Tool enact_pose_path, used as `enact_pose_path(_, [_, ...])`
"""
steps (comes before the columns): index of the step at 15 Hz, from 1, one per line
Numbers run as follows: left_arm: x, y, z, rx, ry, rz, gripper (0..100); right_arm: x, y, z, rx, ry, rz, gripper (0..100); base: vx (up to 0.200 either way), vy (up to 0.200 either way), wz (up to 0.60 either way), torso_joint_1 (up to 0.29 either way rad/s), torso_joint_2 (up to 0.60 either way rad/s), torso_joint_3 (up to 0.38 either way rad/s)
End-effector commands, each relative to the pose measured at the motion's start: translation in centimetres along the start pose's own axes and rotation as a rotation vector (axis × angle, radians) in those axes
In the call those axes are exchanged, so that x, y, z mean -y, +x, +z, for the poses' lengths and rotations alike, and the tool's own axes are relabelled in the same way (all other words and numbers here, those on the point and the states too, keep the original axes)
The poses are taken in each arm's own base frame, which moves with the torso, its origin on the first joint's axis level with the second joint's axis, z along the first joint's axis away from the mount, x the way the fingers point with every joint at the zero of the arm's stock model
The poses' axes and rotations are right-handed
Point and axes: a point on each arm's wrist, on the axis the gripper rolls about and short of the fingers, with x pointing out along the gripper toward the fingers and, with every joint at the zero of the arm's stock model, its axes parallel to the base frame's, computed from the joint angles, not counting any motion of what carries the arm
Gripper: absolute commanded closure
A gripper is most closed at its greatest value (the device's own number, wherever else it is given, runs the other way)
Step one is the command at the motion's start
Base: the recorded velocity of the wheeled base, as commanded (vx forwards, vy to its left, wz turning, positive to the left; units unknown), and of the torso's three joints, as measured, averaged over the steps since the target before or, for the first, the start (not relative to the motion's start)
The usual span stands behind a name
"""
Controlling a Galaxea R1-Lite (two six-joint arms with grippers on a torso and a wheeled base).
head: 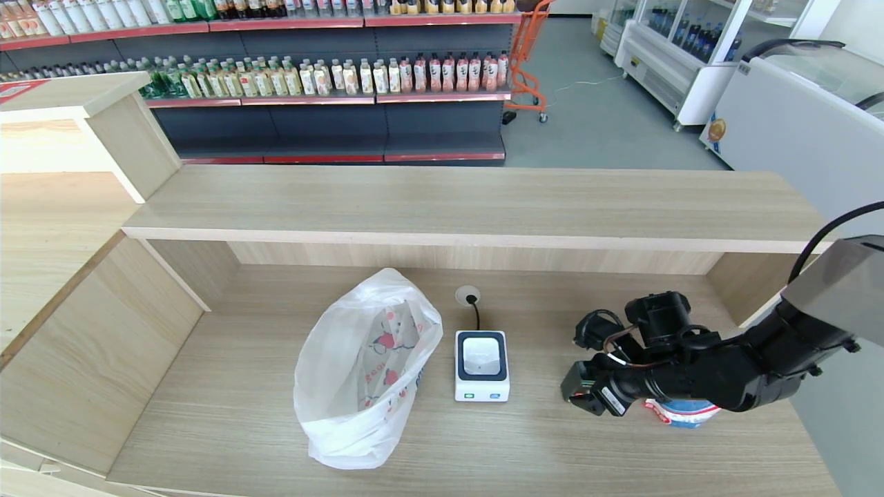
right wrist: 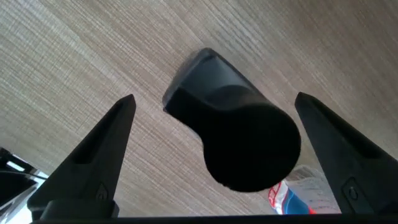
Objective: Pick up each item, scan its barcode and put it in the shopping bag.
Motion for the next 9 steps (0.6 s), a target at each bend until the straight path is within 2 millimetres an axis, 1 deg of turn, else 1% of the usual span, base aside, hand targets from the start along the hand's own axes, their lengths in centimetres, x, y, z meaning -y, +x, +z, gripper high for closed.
enact_pose_path(1, [0.0, 0.0, 0.0, 0.0, 0.001, 0.001, 0, -0.2, 1.0, 0.3, 0.005, -0.008, 0.018, 0, 0.0, 0.0, 0.0, 0.0, 0.0, 0.0])
enact_pose_path(2, [0.0, 0.0, 0.0, 0.0, 0.0, 0.001, 0, -0.3, 1.6, 0.7, 0.014, -0.014, 0.024, 0, 0.0, 0.0, 0.0, 0.0, 0.0, 0.0])
enact_pose_path(3, [0.0, 0.0, 0.0, 0.0, 0.0, 0.001, 0, -0.6, 1.9, 0.9, 0.023, -0.019, 0.041, 100, 0.0, 0.0, 0.0, 0.0, 0.0, 0.0])
enact_pose_path(6, [0.0, 0.0, 0.0, 0.001, 0.0, 0.001, 0, -1.1, 2.1, 0.8, 0.027, -0.028, 0.05, 100, 0.0, 0.0, 0.0, 0.0, 0.0, 0.0])
enact_pose_path(8, [0.0, 0.0, 0.0, 0.0, 0.0, 0.001, 0, -1.4, 1.7, 0.5, 0.041, -0.026, 0.046, 100, 0.0, 0.0, 0.0, 0.0, 0.0, 0.0])
enact_pose_path(9, [0.0, 0.0, 0.0, 0.0, 0.0, 0.001, 0, -1.5, 1.2, 0.9, 0.07, -0.016, 0.038, 100, 0.0, 0.0, 0.0, 0.0, 0.0, 0.0])
